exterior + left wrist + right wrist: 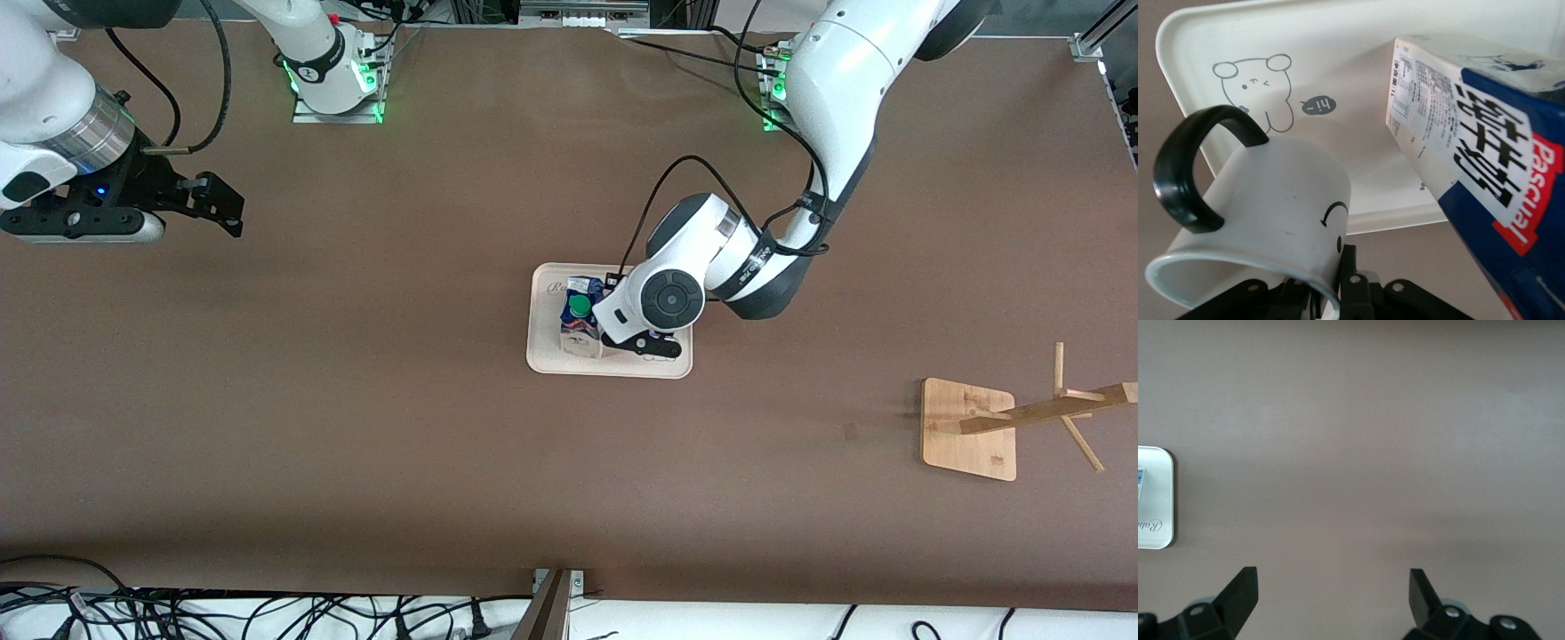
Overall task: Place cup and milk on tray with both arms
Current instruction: 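Carry the mug over the tray beside the milk carton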
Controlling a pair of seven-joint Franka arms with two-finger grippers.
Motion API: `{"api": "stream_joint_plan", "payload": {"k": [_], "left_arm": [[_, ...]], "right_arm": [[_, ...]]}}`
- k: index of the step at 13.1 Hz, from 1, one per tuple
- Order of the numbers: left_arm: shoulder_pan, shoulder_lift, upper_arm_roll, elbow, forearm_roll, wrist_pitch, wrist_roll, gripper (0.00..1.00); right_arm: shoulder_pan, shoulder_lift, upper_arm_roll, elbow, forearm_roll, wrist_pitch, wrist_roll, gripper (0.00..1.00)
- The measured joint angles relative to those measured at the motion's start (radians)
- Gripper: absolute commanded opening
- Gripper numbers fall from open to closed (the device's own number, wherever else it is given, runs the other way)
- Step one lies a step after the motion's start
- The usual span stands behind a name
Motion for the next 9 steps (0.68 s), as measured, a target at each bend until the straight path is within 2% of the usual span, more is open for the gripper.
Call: {"api": "stream_joint_plan", "payload": {"k": [9], "left_arm": [[0.008,0.060,0.016,0.002,0.000,0.018,0.000,0.00]], "right_arm": [[0.000,0.000,0.000,0.000,0.000,0.000,0.000,1.00]]}}
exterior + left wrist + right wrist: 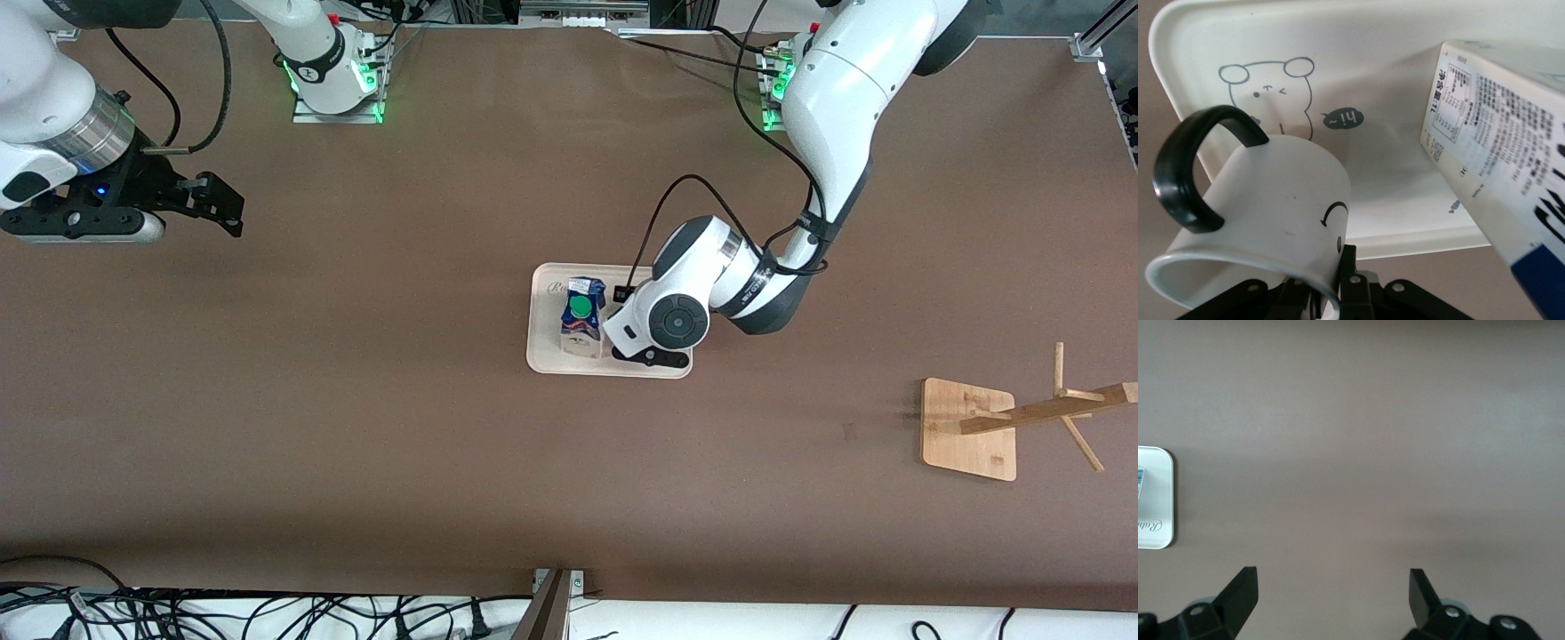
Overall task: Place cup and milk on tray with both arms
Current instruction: 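Carry the mug over the tray beside the milk carton, then lower the mug onto the tray and open the left gripper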
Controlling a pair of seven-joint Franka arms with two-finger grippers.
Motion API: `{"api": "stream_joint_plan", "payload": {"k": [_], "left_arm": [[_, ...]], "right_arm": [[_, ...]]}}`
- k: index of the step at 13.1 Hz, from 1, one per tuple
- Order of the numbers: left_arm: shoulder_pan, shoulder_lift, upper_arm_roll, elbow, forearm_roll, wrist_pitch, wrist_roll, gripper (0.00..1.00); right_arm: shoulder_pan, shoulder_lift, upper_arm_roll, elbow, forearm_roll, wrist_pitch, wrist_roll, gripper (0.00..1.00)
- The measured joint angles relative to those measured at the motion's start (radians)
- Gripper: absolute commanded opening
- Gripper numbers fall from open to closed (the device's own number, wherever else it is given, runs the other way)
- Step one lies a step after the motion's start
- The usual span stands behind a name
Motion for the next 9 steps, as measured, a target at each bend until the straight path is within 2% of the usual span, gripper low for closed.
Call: {"api": "stream_joint_plan", "payload": {"k": [1,3,9], "left_arm": [[0.001,0.002,0.000,0.001,0.000,0.000,-0.007,0.02],[0.002,0.002,0.001,0.002,0.000,0.000,-0.053,1.00],[0.031,0.002,0.001,0.011,0.000,-0.004,-0.079,1.00]], "right_arm": [[0.000,0.000,0.000,0.000,0.000,0.000,0.000,1.00],[0.000,0.000,0.000,0.000,0.000,0.000,0.000,1.00],[0.000,0.000,0.000,0.000,0.000,0.000,0.000,1.00]]}}
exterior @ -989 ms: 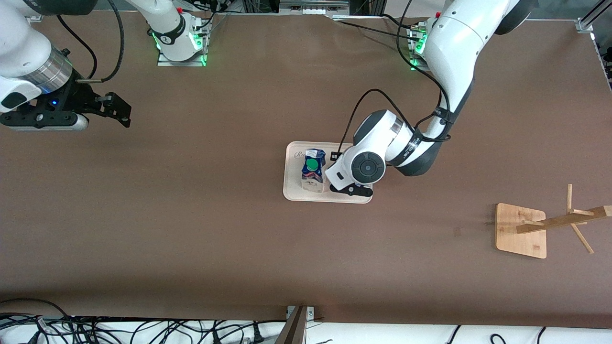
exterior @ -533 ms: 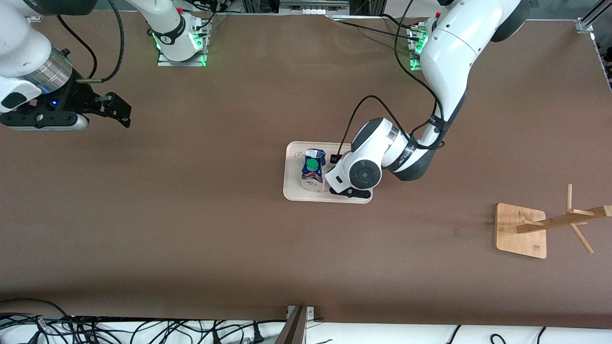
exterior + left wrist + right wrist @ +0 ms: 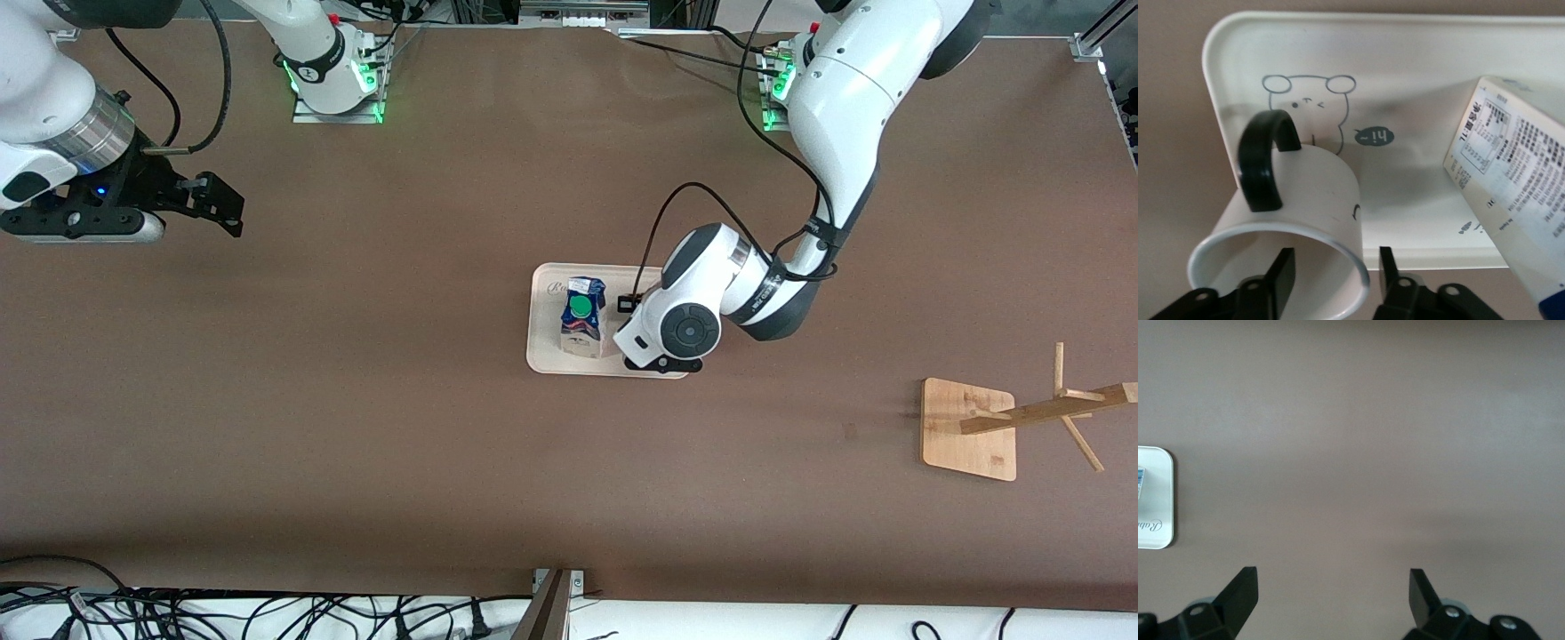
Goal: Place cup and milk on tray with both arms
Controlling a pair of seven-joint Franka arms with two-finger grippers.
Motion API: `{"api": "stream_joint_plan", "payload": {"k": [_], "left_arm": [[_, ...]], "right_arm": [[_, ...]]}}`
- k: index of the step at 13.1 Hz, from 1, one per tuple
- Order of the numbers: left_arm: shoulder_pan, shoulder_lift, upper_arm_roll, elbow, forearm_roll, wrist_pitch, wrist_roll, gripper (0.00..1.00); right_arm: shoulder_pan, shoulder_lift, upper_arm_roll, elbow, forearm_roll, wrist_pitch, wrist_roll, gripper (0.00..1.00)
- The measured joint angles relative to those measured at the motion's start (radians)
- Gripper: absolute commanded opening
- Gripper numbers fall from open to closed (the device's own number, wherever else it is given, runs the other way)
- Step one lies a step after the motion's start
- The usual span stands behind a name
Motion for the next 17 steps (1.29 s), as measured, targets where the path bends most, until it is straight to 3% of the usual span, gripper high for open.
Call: {"api": "stream_joint_plan", "payload": {"k": [5,12,17], "left_arm": [[0.046,-0.054,-0.012,0.052,-0.001,-0.120,0.000,1.00],[0.179,-0.350,-0.007,0.069,-0.016,-0.260,0.020,1.00],[0.322,-0.473,-0.002,0.067,0.089,-0.283,0.263,1.00]], "right_arm": [[0.000,0.000,0.000,0.000,0.000,0.000,0.000,1.00],[0.000,0.000,0.000,0.000,0.000,0.000,0.000,1.00],[0.000,0.000,0.000,0.000,0.000,0.000,0.000,1.00]]}}
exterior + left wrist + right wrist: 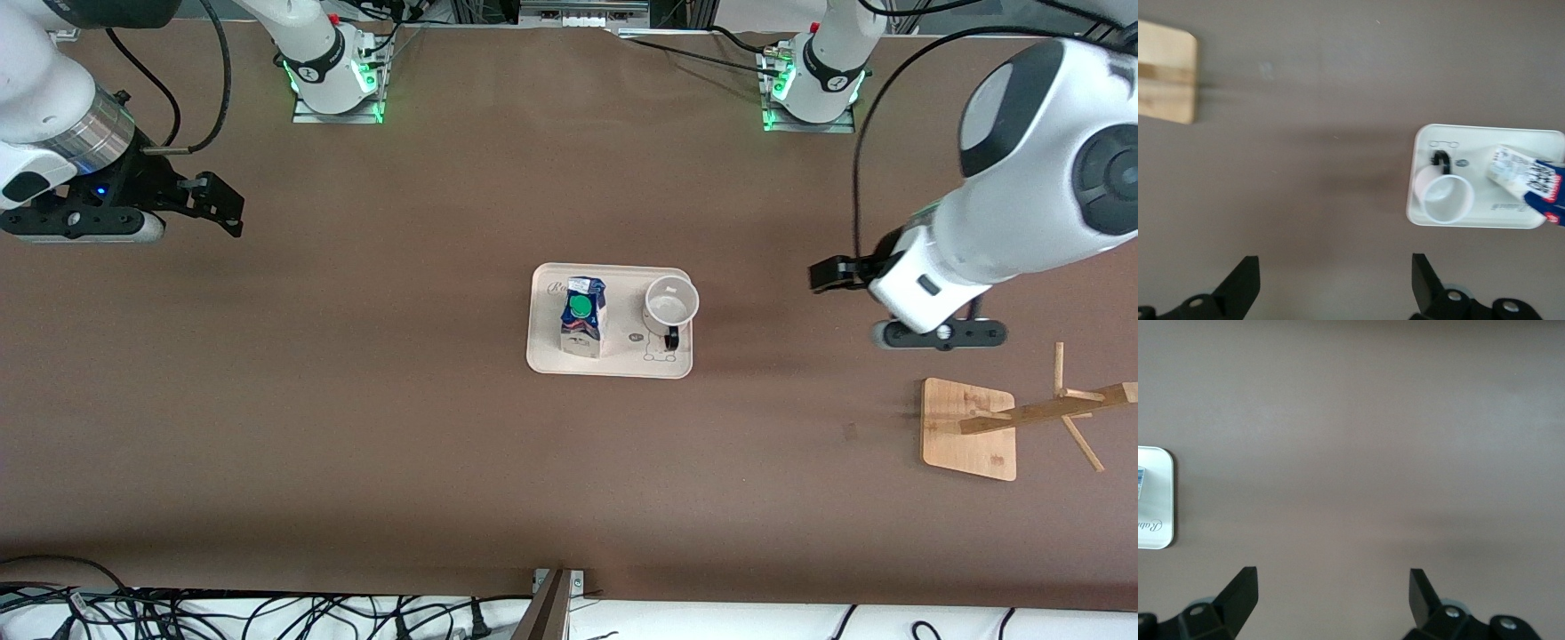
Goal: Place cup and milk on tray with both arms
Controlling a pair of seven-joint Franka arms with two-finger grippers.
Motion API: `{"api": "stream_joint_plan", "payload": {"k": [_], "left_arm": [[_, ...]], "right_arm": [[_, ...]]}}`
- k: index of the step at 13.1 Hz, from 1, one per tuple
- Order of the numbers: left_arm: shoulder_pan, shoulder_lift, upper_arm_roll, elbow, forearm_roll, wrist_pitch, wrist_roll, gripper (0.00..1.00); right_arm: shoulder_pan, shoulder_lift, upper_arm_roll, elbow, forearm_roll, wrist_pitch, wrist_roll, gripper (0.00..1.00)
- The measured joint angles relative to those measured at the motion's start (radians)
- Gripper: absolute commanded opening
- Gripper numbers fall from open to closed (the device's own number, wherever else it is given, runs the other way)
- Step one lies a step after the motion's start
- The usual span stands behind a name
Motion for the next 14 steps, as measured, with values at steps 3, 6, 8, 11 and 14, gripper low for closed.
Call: {"api": "stream_joint_plan", "payload": {"k": [3,6,8,11,14], "left_arm": [[0.006,-0.043,0.008,-0.002,0.034,-0.001,0.037,1.00],[-0.006,-0.092,0.118,-0.045,0.034,0.081,0.049,1.00],[-0.005,-0.173,0.180,-0.174,0.024,0.205,0.063,1.00],[-0.015,-0.336,0.211,-0.378,0.020,0.265,0.083,1.00],[-0.030,-0.399,0.251,-0.449,-0.020,0.299,0.201,1.00]], "right_arm": [[0.000,0.000,0.000,0.000,0.000,0.000,0.000,1.00],[0.000,0.000,0.000,0.000,0.000,0.000,0.000,1.00],[0.000,0.000,0.000,0.000,0.000,0.000,0.000,1.00],[0.000,0.000,0.000,0.000,0.000,0.000,0.000,1.00],[0.000,0.000,0.000,0.000,0.000,0.000,0.000,1.00]]}}
